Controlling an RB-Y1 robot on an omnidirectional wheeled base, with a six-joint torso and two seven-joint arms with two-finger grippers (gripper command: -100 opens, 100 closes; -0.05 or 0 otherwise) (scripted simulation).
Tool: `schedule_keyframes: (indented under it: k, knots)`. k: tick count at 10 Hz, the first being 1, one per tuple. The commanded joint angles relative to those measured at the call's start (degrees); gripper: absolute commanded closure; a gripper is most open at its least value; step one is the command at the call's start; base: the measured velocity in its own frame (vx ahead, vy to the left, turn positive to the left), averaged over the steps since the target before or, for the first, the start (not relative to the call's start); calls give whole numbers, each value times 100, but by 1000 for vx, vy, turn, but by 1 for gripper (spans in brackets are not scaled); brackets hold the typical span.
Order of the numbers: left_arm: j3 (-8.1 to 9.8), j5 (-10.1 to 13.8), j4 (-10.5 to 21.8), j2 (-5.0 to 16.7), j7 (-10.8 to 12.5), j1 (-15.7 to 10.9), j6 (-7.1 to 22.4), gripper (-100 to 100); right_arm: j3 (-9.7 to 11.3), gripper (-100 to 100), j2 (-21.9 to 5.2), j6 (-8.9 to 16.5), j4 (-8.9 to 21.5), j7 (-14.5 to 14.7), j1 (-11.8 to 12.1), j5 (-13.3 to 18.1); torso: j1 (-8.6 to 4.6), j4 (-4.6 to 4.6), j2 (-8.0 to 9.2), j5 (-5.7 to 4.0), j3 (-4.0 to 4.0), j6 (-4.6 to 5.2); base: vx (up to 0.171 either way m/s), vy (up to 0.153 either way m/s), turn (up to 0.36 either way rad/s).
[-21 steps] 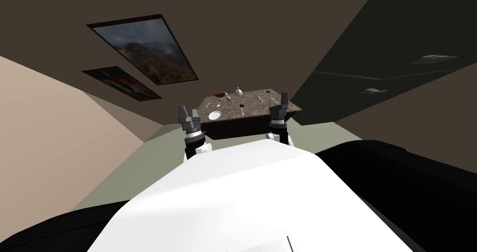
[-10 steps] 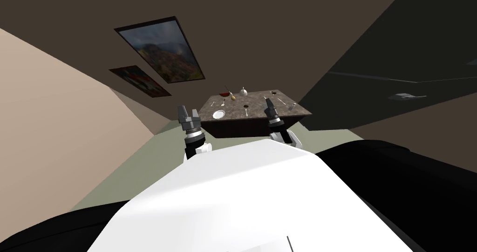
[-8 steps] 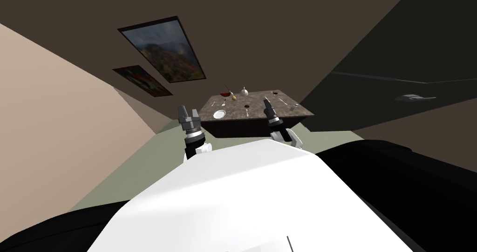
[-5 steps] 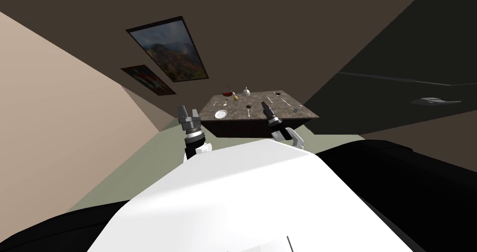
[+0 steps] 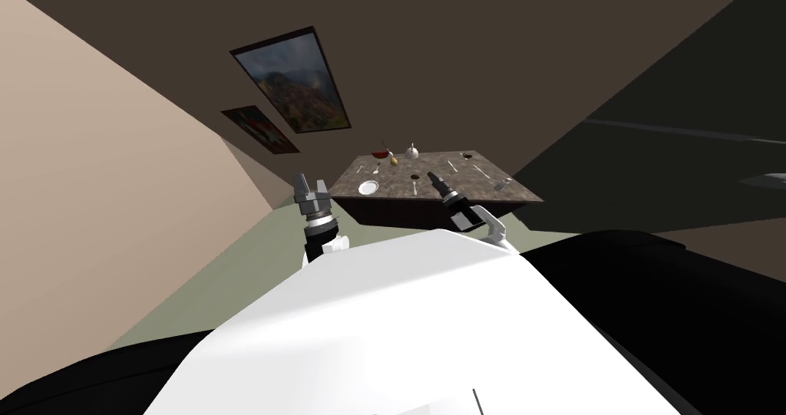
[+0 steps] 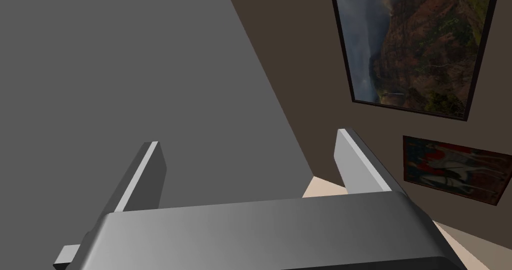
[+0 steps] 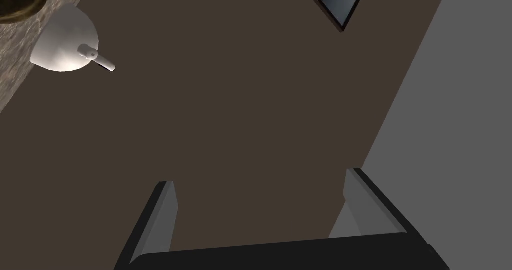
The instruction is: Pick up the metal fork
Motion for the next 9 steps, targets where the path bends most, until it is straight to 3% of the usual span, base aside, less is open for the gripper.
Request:
schedule_keyframes:
  k: [1,3,5,6,8,9]
  knots:
    - [0,0,0,0,0,0,0,0,44,-100,-286,220,154,116,-79,27,0,0,0,0,0,0,39,-1,92]
    - [0,0,0,0,0,0,0,0,72,-100,-543,425,272,200,-139,34,-1,-1,-6,0,-3,-3,41,5,126]
    - [0,0,0,0,0,0,0,0,138,-100,-943,834,512,350,-248,15,6,0,-2,2,-1,-2,44,25,151]
    - [0,0,0,0,0,0,0,0,138,-100,-1006,842,512,350,-248,15,10,-2,-8,2,-4,-3,37,18,55]
    - [0,0,0,0,0,0,0,0,220,-100,-1393,1196,758,468,-342,-58,10,0,-1,2,0,-1,35,30,137]
    - [0,0,0,0,0,0,0,0,220,-100,-1448,1265,758,468,-342,-58,12,0,-4,3,-2,-3,37,19,50]
